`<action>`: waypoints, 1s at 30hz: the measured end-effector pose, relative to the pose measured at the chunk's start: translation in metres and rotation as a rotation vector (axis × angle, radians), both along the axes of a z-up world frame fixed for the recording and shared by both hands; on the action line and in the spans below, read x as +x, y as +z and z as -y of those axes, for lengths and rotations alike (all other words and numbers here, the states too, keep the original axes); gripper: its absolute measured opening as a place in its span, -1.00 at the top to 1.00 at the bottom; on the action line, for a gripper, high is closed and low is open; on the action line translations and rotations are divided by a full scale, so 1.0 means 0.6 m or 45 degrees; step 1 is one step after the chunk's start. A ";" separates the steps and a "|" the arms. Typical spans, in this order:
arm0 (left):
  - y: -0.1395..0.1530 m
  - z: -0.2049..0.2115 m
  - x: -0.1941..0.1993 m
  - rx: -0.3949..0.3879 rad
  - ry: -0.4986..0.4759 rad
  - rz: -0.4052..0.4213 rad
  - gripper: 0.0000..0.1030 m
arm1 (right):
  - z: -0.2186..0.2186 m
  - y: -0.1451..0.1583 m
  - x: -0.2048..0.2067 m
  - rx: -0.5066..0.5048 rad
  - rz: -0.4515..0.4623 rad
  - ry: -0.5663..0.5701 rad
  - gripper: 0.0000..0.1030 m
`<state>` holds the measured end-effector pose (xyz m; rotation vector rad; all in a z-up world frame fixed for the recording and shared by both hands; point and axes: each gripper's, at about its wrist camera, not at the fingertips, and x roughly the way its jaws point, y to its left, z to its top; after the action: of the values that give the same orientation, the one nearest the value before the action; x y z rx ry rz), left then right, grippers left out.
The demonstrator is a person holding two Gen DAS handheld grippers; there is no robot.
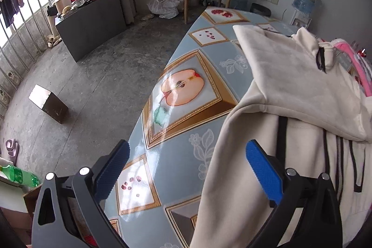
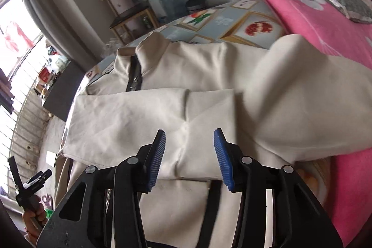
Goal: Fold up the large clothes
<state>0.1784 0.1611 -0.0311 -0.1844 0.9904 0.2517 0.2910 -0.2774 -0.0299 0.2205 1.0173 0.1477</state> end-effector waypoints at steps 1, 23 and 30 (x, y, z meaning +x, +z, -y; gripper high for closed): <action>0.012 0.004 -0.006 -0.020 -0.011 0.028 -0.91 | -0.007 -0.017 0.007 0.003 -0.039 0.011 0.12; -0.064 0.220 0.206 0.086 -0.396 -0.023 -0.91 | 0.617 0.063 -0.241 0.257 -0.032 -1.111 -0.31; -0.067 0.217 0.206 0.080 -0.400 -0.013 -0.91 | 0.715 -0.019 -0.231 0.460 -0.071 -1.316 0.00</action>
<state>0.3020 0.0306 -0.0712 0.0309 1.0053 -0.0035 0.1527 -0.7062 -0.0410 1.0497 0.8190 -0.6229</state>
